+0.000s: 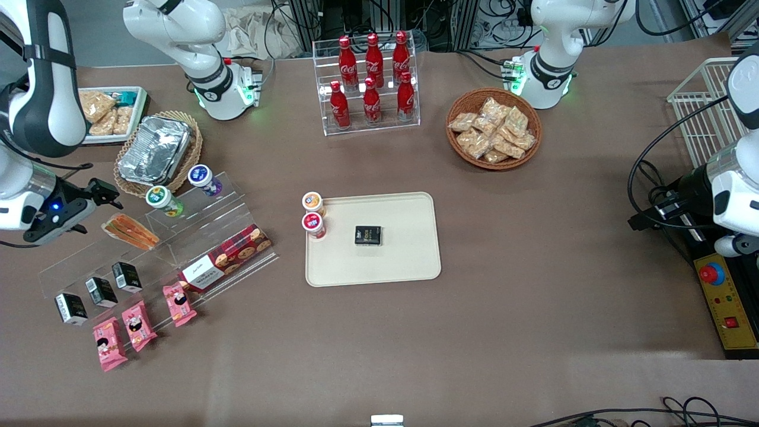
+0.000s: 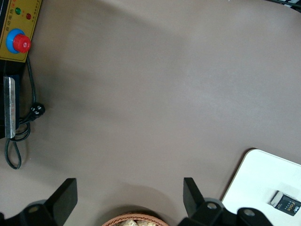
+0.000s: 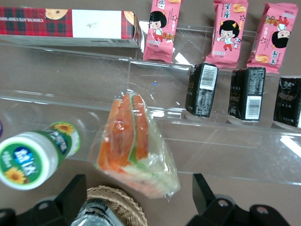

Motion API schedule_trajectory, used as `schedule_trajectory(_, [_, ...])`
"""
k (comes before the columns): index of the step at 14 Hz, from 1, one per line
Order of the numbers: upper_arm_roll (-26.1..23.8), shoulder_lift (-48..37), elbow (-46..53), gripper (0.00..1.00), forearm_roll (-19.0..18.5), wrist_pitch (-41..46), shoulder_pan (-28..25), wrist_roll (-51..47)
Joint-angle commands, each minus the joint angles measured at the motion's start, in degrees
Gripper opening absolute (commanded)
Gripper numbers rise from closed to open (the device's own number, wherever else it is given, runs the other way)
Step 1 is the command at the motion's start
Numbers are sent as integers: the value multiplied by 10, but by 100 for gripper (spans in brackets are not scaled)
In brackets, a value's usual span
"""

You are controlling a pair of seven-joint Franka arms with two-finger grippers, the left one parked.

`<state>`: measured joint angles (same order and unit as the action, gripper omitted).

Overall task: Place sandwich on tray
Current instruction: 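Close the right gripper on the wrapped triangular sandwich and lift it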

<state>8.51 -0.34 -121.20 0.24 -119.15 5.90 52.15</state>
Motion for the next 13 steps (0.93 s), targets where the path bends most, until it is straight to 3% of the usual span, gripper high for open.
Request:
schedule_trajectory(1, [-3, 2, -19, 100, -2, -34, 5, 13])
schedule_trajectory(4, [-3, 19, -19, 98, -2, -50, 5, 13])
schedule_trajectory(5, [-4, 24, -18, 92, -1, -52, 5, 14])
schedule_trajectory(9, [-4, 29, -15, 48, 0, -54, 3, 15])
schedule_trajectory(10, [-4, 29, -14, 46, 0, -54, 4, 17])
schedule_trajectory(13, [-3, 28, -7, 29, -1, -51, 4, 31])
